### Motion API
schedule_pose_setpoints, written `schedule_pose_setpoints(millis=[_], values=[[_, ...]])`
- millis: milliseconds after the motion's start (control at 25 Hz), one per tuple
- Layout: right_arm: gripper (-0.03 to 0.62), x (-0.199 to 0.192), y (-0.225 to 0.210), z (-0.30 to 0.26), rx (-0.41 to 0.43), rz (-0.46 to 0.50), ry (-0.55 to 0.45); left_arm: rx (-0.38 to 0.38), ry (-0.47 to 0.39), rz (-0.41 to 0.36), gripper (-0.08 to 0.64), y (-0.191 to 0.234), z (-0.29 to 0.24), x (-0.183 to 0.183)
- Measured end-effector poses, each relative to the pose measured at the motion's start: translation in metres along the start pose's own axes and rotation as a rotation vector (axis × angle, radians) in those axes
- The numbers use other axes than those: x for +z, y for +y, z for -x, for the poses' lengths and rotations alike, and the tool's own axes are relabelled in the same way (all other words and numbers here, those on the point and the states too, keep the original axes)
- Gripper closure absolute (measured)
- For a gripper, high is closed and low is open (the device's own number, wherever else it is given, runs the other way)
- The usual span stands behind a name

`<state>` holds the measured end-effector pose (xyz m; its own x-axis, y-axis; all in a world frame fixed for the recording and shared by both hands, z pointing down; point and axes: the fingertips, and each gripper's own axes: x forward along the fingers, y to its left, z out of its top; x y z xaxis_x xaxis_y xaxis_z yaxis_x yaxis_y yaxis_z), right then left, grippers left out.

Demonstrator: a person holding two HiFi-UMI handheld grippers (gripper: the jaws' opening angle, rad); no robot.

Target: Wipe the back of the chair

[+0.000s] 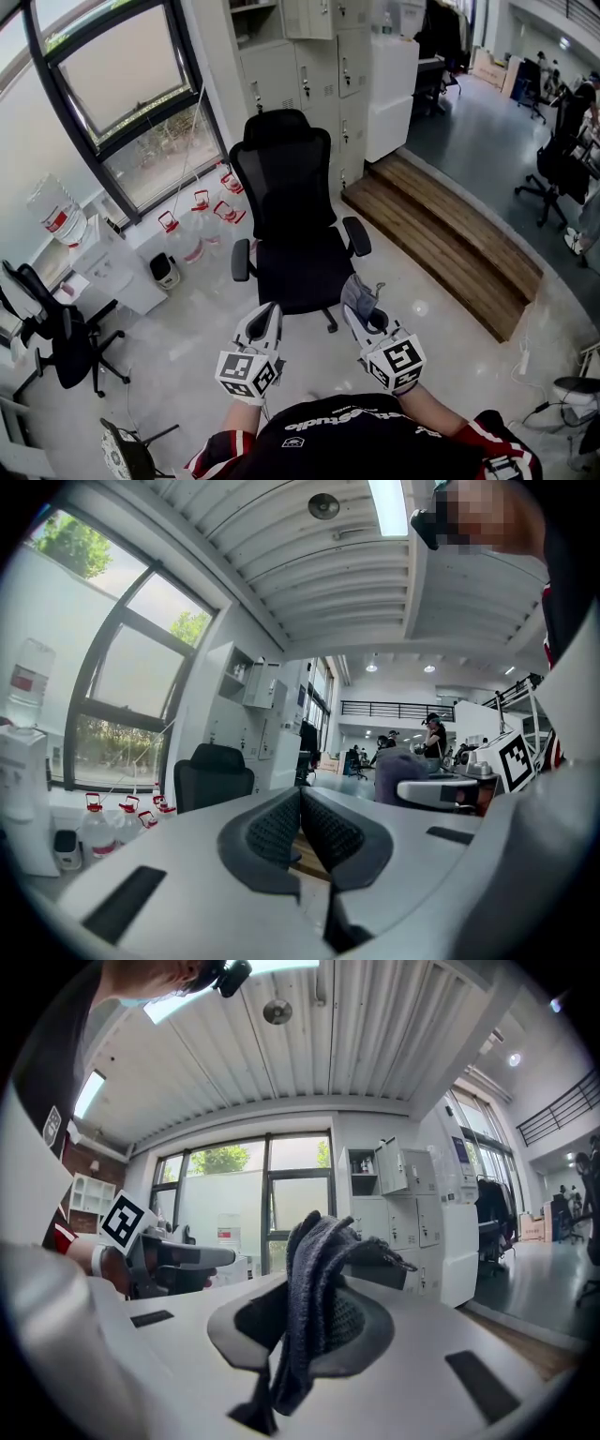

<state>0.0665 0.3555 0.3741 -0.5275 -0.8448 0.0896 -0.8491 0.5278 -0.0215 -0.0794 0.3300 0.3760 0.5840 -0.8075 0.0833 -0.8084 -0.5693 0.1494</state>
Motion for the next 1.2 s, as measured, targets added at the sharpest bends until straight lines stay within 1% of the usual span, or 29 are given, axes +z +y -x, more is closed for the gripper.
schedule_pose_setpoints(millis=[600, 1200], values=[[0.526, -0.0074, 0.0019, 0.0024, 0.028, 0.002, 0.021, 0.010, -0.007, 0.005, 0.535, -0.0050, 0.0009, -0.0054], [0.526, -0.0049, 0.0069, 0.0005, 0.045, 0.001, 0.032, 0.010, -0.016, 0.023, 0.535, -0.0033, 0.0046, -0.0046]])
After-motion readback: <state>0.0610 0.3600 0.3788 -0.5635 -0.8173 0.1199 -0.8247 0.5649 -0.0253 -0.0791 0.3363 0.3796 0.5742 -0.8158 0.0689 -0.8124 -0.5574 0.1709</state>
